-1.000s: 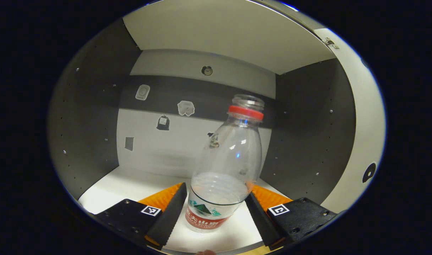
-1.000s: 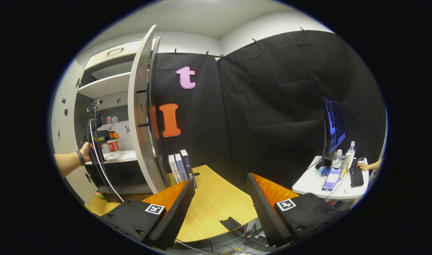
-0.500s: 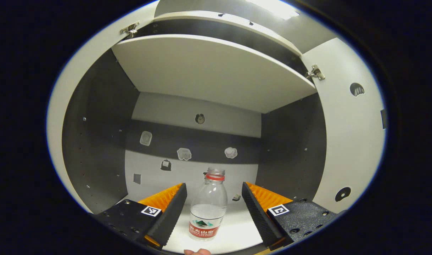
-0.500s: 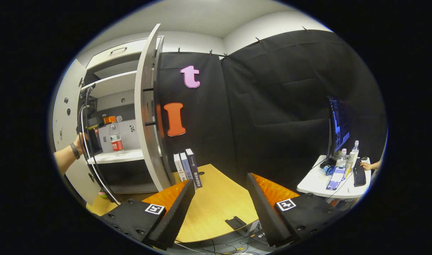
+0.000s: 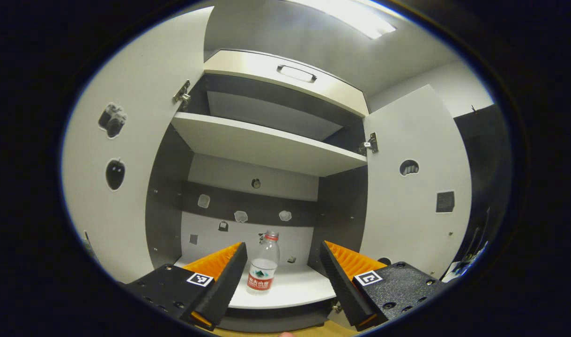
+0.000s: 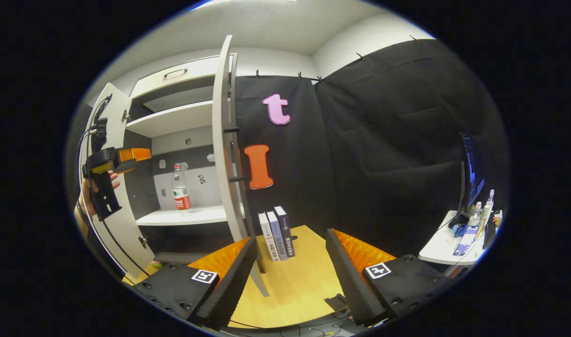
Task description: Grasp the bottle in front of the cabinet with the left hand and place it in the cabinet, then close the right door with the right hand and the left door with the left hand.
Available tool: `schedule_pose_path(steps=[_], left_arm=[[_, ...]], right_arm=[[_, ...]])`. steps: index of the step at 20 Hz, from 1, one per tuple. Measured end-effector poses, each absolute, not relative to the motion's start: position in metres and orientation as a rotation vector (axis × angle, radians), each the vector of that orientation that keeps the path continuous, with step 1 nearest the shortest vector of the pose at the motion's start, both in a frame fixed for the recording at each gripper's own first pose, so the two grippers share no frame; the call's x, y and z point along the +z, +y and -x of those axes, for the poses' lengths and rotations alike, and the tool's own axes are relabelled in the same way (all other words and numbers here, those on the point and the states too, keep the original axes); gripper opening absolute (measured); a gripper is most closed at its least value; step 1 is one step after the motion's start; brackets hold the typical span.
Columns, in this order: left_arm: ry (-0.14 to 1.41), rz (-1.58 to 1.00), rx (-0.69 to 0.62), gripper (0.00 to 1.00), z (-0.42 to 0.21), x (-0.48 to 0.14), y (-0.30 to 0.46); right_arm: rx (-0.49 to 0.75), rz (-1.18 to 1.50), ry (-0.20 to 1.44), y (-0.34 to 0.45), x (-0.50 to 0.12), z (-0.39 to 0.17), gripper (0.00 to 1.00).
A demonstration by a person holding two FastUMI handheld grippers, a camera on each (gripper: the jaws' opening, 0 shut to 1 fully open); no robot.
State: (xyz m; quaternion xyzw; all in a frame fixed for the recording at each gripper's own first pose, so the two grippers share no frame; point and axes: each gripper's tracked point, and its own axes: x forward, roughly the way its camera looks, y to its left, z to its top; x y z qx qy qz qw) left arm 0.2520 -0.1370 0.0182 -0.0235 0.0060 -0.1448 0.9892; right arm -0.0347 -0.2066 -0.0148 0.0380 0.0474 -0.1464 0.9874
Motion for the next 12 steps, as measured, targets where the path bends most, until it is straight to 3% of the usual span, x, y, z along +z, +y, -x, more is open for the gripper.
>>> schedule_pose_path(steps=[9, 12], left_arm=[[0.078, 0.061, -0.132, 0.95, -0.117, -0.028, -0.056], [0.081, 0.042, -0.083, 0.94, -0.092, -0.039, -0.030]], right_arm=[[-0.194, -0.104, -0.012, -0.211, 0.058, -0.023, 0.98], [-0.222, -0.014, -0.025, -0.228, 0.078, -0.050, 0.98]])
